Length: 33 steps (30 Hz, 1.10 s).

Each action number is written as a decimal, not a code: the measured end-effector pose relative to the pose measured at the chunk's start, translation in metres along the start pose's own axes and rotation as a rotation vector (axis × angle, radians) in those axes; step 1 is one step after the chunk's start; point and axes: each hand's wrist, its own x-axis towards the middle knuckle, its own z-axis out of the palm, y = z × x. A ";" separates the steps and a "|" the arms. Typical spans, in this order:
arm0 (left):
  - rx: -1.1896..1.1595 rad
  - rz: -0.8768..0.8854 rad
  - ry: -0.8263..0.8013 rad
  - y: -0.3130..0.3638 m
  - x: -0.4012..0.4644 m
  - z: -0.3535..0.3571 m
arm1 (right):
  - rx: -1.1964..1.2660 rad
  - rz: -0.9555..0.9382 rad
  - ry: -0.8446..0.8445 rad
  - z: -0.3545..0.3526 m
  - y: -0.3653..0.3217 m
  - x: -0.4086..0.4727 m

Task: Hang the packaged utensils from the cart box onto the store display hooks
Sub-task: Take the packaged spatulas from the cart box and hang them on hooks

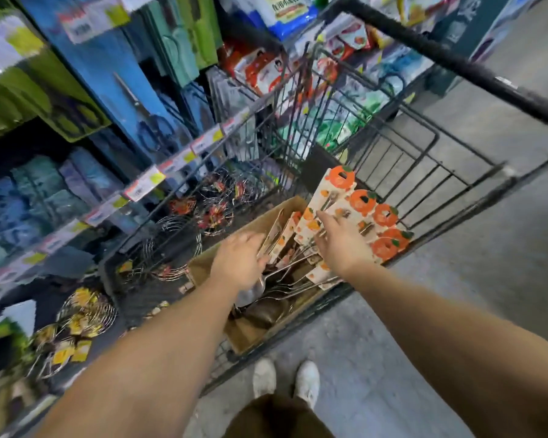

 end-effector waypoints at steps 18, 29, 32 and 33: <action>0.087 0.338 -0.118 -0.025 0.061 -0.003 | 0.210 0.340 0.133 0.050 -0.026 0.011; -0.002 0.352 -0.405 -0.054 0.094 0.094 | 0.358 0.707 0.255 0.134 -0.043 0.000; 0.047 0.336 -0.412 -0.050 0.097 0.126 | 0.376 0.743 0.261 0.144 -0.041 0.007; 0.045 0.314 -0.404 -0.049 0.099 0.135 | 0.380 0.749 0.267 0.146 -0.041 0.008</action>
